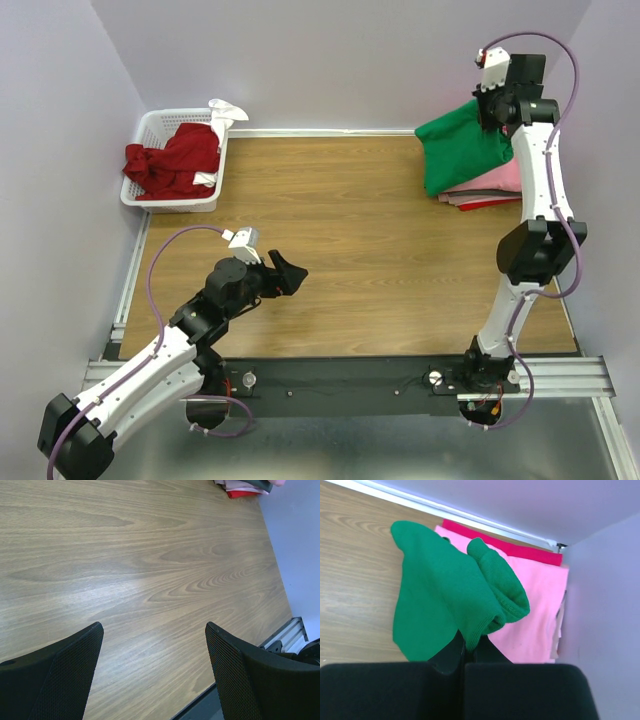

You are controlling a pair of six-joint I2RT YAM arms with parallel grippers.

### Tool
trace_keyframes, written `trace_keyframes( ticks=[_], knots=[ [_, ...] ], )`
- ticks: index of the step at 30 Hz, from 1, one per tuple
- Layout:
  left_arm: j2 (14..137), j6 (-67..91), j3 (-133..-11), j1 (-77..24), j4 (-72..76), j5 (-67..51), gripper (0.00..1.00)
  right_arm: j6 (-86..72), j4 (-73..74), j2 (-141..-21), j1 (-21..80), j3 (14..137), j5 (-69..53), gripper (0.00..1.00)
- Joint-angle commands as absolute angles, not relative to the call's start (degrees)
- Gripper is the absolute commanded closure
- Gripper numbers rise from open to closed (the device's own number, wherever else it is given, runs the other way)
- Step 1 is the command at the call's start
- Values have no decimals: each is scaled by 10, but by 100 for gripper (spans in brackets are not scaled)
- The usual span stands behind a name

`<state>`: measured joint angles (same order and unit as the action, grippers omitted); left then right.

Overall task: Fold and stack the t-shirts
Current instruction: Neatly place the folded tshirt to the corner

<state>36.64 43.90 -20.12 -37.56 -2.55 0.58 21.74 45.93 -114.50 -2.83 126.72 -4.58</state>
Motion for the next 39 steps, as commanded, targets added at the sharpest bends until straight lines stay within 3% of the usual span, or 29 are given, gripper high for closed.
trace_keyframes(
  ticks=[1,11,17,27,29,30,32,33,39],
  knots=[
    [367,431,-192,-373,-11,3,10,239,426,-1185,-39,1320,-3,99],
    [370,431,-192,-374,-10,3,10,272,362,-1269,-40,1359,127,100],
    [373,430,-192,-373,-10,3,10,311,285,-1274,-40,1302,243,99],
    [371,430,-194,-373,-11,3,10,369,200,-1295,-40,1248,330,98],
    [368,430,-195,-373,-12,3,10,380,193,-1307,-40,1245,344,88],
    [367,431,-196,-372,-13,3,10,386,187,-1313,-40,1245,365,66],
    [364,431,-199,-373,-16,3,10,395,185,-1324,-40,1241,387,41],
    [362,431,-200,-373,-18,3,10,397,183,-1324,-40,1238,389,2],
    [360,421,-225,-370,-33,3,10,376,175,-1279,-38,1236,363,0]
  ],
)
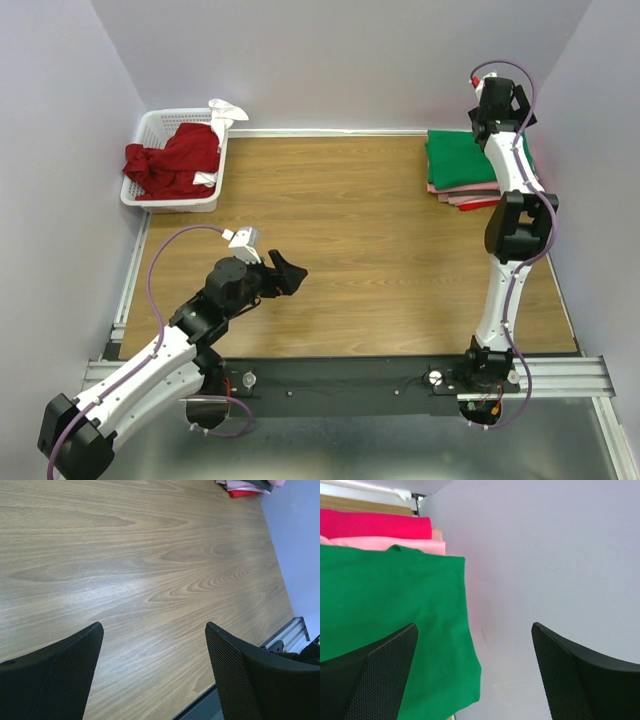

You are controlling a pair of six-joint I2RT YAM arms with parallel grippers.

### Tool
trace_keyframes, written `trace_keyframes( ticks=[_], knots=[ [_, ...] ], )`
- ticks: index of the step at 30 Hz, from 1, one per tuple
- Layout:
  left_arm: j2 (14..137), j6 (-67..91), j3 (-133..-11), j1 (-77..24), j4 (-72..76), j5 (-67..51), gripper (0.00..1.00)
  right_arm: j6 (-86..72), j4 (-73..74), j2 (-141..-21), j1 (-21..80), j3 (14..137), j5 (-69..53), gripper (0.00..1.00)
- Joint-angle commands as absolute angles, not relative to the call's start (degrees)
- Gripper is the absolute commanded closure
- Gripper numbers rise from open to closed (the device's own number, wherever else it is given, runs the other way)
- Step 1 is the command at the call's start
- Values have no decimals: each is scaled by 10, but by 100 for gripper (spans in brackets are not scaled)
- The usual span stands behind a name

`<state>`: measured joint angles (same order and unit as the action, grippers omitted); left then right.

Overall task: Fold and stack the t-shirts
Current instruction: Neatly place the folded tshirt to the corner, then reset both grippers

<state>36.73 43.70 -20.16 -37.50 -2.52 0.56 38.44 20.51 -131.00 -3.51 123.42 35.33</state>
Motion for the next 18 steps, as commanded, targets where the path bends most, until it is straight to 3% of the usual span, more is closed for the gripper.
trace_keyframes(
  ticks=[1,7,12,18],
  knots=[
    [359,418,-235,-370,-36,3,10,364,175,-1268,-37,1231,354,0],
    [372,360,-307,-348,-47,-9,3,277,181,-1132,-33,1113,179,0],
    [404,288,-389,-323,-77,-19,2,200,185,-952,-33,915,-86,0],
    [423,192,-490,-240,-135,-15,2,56,182,-784,-35,752,-187,0]
  ],
)
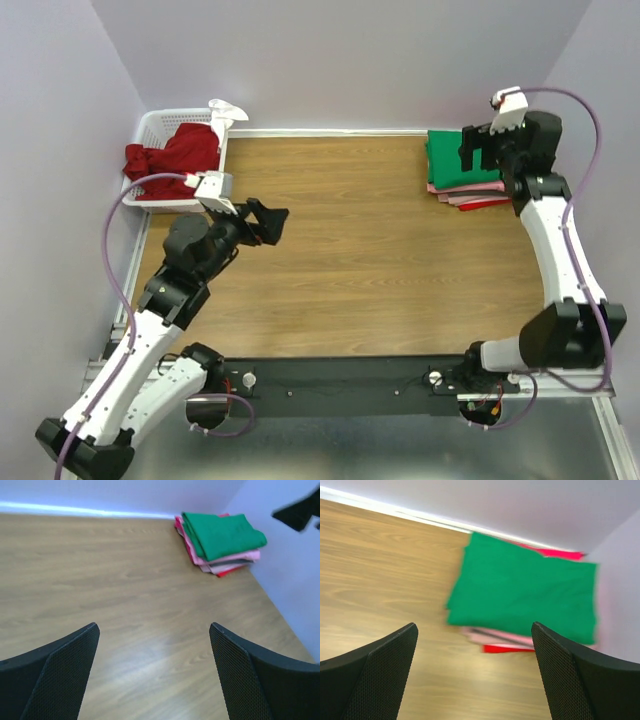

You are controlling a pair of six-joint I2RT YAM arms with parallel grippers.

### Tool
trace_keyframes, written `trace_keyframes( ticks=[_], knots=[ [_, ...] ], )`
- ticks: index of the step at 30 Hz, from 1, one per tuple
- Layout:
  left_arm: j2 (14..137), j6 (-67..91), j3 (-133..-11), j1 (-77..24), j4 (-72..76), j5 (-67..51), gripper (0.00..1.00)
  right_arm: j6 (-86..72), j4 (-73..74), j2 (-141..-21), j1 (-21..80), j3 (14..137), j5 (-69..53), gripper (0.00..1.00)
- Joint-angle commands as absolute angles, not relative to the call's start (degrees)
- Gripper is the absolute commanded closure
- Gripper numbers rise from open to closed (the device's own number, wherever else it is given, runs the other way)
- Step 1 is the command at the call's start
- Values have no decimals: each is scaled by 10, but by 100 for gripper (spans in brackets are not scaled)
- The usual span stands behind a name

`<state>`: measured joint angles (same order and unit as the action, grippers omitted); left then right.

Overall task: Fold and stack the t-shirts
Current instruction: Reset both grippers

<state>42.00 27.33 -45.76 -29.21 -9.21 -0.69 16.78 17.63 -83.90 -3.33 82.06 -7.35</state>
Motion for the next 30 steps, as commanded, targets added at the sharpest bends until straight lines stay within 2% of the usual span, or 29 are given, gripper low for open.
trace_keyframes(
  ticks=[1,6,8,12,19,25,30],
  knots=[
    [424,181,-497,-219,-141,-28,2,42,182,-760,-35,716,-180,0],
    [448,127,-496,-45,-134,-115,2,-62,166,-651,-35,631,-4,0],
    [466,125,-499,-16,-123,-123,2,-89,162,-614,-35,597,58,0],
    [453,102,-491,-9,-104,-65,2,-108,156,-573,-35,556,174,0],
    [373,91,-425,-9,-82,-40,2,-87,138,-526,-35,500,144,0],
    [359,90,-413,-11,-76,-53,2,-59,135,-532,-35,505,161,0],
    [356,90,-408,-12,-70,-61,2,-4,135,-533,-38,503,119,0]
  ],
)
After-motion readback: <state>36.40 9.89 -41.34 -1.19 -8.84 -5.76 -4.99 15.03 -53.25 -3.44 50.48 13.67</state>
